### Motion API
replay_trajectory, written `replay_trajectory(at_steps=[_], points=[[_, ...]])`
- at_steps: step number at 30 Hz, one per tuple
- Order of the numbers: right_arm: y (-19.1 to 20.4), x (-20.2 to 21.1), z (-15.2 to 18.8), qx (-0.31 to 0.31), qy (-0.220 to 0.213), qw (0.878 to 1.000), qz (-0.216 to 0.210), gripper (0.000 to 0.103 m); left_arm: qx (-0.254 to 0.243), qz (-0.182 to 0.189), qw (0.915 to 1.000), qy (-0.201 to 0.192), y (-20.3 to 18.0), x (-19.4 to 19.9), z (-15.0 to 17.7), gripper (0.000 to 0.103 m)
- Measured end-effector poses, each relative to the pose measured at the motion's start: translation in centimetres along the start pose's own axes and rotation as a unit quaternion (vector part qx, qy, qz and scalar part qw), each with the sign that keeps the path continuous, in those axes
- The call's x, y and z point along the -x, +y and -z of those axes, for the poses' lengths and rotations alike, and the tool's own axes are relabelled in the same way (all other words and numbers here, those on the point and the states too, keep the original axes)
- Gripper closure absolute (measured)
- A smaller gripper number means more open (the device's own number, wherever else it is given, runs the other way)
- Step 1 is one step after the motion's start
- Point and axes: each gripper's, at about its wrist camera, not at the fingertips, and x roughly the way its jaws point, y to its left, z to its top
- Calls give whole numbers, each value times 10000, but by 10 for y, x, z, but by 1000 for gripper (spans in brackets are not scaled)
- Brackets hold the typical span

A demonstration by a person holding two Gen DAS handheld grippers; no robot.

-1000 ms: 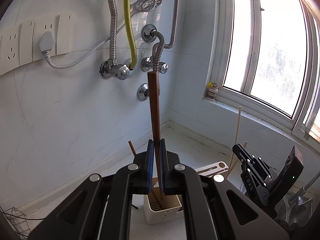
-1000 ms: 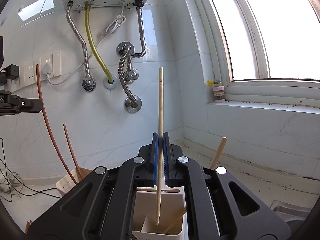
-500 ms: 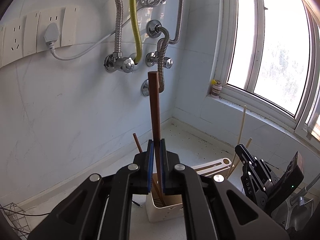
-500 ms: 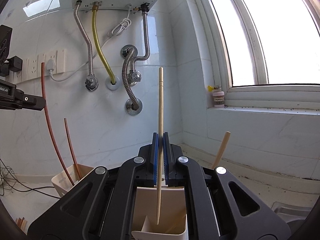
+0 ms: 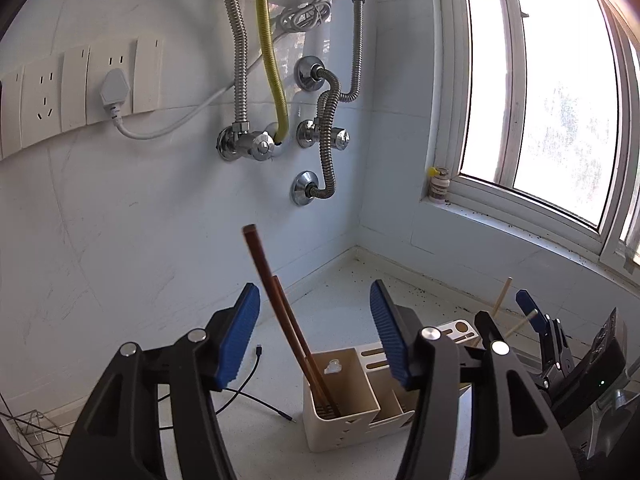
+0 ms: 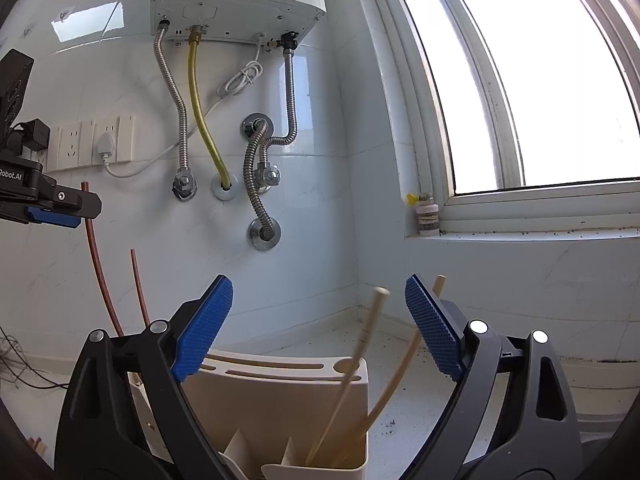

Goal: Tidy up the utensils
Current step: 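Withdraw both tools from the holder back over the chopstick pile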

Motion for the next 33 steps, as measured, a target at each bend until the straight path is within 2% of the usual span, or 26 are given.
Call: replay_trajectory(at_steps=[13, 19, 23, 27, 33], points=[[-1, 5, -21, 22, -150, 9998, -96, 19, -30, 11, 9999, -139, -2, 13, -5, 46], [7, 16, -41, 150, -215, 9994, -231, 19, 117, -52, 9994, -312, 6, 37, -9, 46], [18, 20, -61, 205, -264, 9985, -439, 19, 251, -304, 9983, -422, 21, 63, -10, 46], [36, 23, -76, 211, -294, 9966, -743, 19, 382, -713, 9953, -526, 42, 96, -9, 46], [82, 30, -85, 217, -185, 9894, -1422, 19, 766, -1465, 9845, -591, 85, 157, 4, 46]])
